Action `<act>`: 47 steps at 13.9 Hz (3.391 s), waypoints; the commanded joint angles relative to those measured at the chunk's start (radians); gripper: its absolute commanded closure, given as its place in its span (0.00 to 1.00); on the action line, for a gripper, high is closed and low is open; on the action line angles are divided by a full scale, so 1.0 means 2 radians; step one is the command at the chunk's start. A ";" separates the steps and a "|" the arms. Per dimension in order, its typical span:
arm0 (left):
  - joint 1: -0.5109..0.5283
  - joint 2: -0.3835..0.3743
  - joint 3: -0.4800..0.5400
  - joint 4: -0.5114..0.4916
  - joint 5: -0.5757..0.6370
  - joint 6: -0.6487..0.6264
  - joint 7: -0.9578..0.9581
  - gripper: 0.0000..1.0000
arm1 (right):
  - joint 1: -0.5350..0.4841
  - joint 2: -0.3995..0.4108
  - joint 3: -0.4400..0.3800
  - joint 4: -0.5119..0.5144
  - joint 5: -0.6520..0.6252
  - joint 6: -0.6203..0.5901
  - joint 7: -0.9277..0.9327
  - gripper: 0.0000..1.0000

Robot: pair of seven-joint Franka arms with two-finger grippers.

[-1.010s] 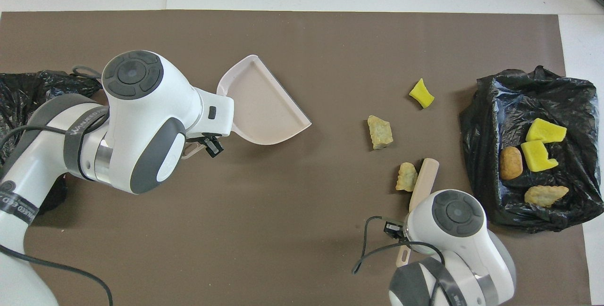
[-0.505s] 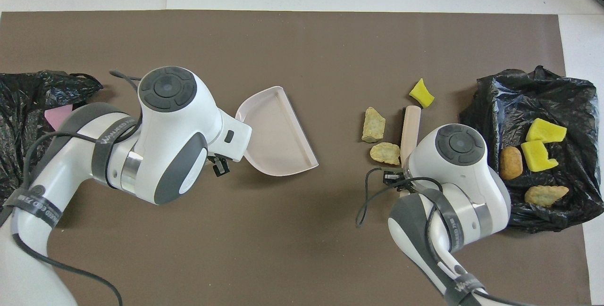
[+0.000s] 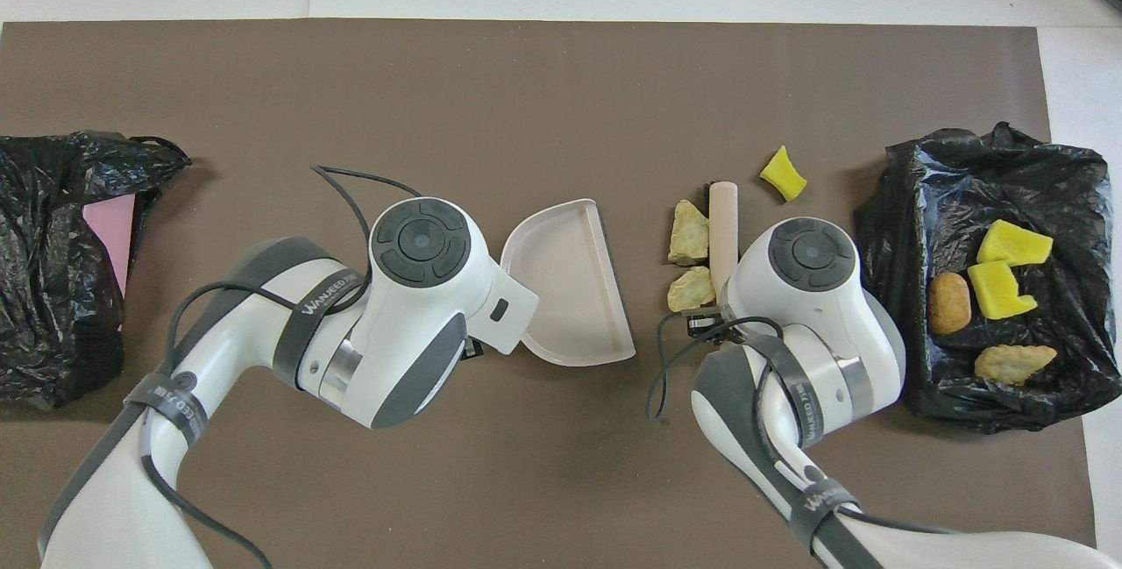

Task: Sweep and dump trash in bin
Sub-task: 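Sweep the beige scraps into the dustpan with the right gripper's brush, then move the brush with the right gripper toward the yellow sponge, then sweep the yellow sponge into the dustpan with the right gripper's brush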

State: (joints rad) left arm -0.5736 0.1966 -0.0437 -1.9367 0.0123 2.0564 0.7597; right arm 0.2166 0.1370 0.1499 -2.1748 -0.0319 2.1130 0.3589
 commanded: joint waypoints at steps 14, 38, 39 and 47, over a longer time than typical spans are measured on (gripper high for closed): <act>-0.003 -0.012 0.007 -0.049 0.007 0.070 0.004 1.00 | 0.027 0.027 0.000 0.169 -0.064 -0.191 -0.012 1.00; -0.029 -0.028 0.007 -0.054 0.015 -0.004 -0.090 1.00 | 0.032 0.095 0.003 0.161 -0.079 -0.199 -0.071 1.00; -0.029 -0.029 0.007 -0.060 0.015 0.002 -0.089 1.00 | 0.046 0.087 0.003 0.153 -0.066 -0.200 -0.064 1.00; -0.019 -0.036 0.006 -0.096 0.015 0.098 -0.083 1.00 | 0.118 0.066 0.004 0.148 -0.001 -0.235 -0.008 1.00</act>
State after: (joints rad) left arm -0.6136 0.1351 -0.0387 -2.0905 0.0200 2.1676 0.5959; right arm 0.4502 0.2921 0.1581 -1.8662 -0.0656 1.6719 0.3342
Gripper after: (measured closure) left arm 0.687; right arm 0.740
